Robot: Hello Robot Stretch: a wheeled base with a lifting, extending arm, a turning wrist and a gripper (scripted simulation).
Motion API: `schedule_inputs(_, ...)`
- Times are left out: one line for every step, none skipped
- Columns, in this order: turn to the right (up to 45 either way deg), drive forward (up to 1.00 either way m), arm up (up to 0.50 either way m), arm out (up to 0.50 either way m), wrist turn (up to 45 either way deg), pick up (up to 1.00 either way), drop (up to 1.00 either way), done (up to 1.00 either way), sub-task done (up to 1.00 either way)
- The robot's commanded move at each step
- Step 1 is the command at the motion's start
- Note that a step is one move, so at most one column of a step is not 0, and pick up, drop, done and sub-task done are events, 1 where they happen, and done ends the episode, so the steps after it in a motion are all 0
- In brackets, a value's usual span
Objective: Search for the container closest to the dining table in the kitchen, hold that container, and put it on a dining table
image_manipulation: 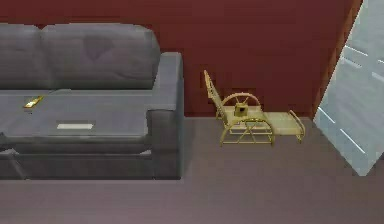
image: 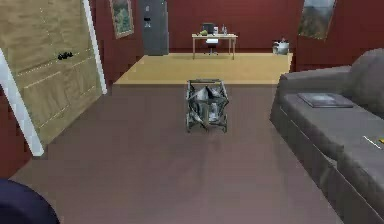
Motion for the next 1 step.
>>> schedule_inputs(-15.0, 0.00, 0.00, 0.00, 0.0, 0.00, 0.00, 0.00, 0.00)
